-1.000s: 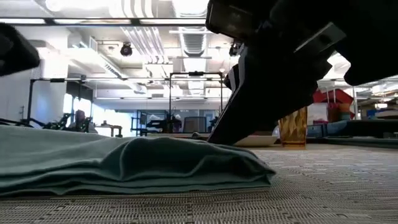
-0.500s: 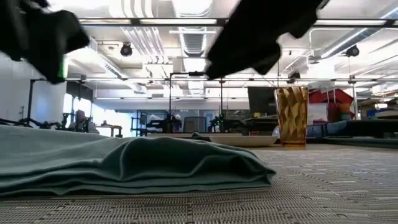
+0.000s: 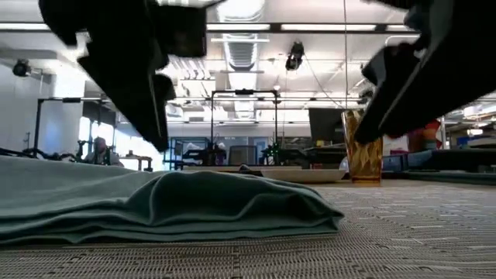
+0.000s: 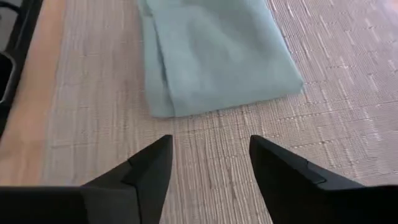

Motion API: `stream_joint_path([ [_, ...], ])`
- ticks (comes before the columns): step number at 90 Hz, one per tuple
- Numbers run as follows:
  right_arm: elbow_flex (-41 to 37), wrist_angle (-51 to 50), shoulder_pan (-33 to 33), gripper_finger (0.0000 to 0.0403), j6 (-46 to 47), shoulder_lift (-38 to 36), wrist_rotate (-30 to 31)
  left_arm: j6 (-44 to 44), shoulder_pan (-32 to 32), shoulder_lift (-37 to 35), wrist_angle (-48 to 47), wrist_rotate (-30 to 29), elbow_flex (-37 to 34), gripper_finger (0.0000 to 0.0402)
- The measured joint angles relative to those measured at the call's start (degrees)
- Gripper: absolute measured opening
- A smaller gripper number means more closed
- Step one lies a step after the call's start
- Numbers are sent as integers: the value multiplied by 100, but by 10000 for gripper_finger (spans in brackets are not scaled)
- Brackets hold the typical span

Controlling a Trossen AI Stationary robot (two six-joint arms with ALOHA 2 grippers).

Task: Set table place
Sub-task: Fold the blue napkin on the gray placemat

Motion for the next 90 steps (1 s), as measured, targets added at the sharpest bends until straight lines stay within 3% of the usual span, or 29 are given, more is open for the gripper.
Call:
stream_joint_path([
  [26, -783, 858, -17, 186, 33, 0, 18, 176, 114, 441, 884, 689, -218, 218],
  [51, -998, 918, -40, 177, 299, 7, 160, 239, 119, 723, 1104, 770, -266, 193],
  [63, -998, 913, -63, 172, 302, 7, 164, 339, 134, 813, 1097, 823, -274, 146],
  [83, -998, 889, -65, 164, 344, 7, 162, 167, 165, 760, 1192, 1008, -275, 24],
  [90, -998, 889, -63, 160, 366, 7, 154, -107, 165, 743, 1185, 1014, -275, 7],
])
